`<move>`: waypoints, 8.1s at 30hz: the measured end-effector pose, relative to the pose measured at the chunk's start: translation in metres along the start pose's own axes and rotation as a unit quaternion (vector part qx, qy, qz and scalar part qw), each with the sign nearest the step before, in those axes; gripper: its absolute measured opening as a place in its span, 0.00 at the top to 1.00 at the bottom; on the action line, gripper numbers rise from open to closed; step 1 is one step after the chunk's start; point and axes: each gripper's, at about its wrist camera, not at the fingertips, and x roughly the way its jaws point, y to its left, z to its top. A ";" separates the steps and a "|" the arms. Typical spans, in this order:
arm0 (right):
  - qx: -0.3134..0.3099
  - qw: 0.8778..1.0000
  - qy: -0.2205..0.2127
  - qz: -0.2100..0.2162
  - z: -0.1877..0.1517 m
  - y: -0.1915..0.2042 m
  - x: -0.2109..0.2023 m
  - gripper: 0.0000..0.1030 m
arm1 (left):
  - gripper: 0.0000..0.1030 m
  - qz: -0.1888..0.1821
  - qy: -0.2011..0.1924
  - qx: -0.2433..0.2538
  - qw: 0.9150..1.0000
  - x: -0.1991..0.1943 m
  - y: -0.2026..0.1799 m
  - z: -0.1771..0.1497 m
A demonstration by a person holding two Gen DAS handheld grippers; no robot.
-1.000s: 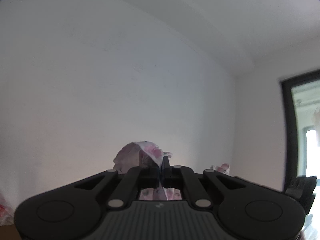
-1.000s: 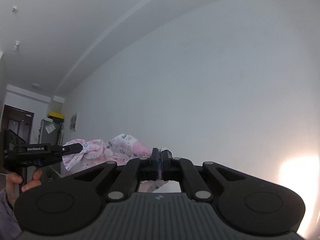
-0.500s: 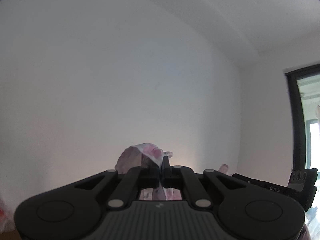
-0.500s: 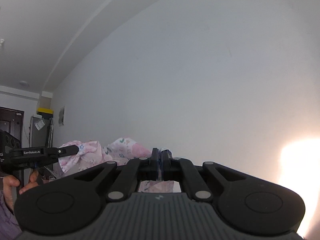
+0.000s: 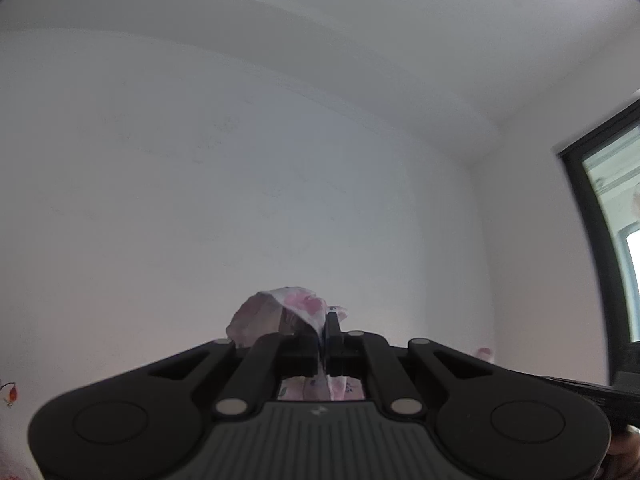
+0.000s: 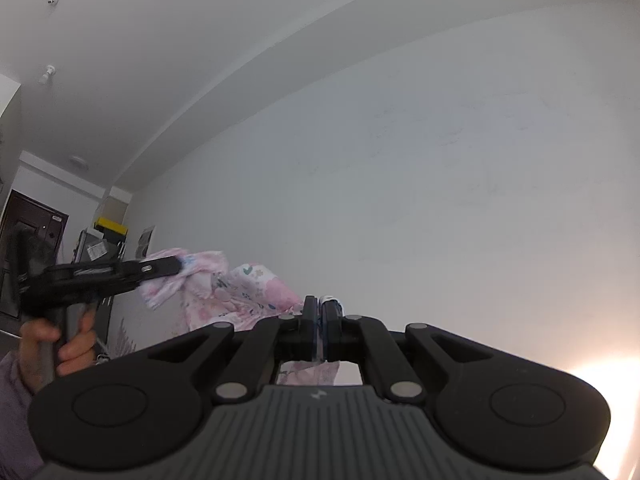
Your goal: Fold clothes
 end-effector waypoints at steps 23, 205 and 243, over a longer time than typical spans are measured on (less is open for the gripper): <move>0.069 0.855 0.452 -0.244 -0.309 -0.130 0.082 0.52 | 0.45 0.028 0.495 -0.056 0.867 0.197 0.063 -0.354; 0.025 0.891 0.411 0.191 -0.389 0.173 -0.049 0.61 | 0.80 -0.096 0.550 0.095 0.824 -0.186 0.119 -0.344; 0.194 0.908 0.371 -0.024 -0.374 0.058 0.009 0.58 | 0.14 -0.017 0.444 0.110 0.889 -0.110 0.161 -0.316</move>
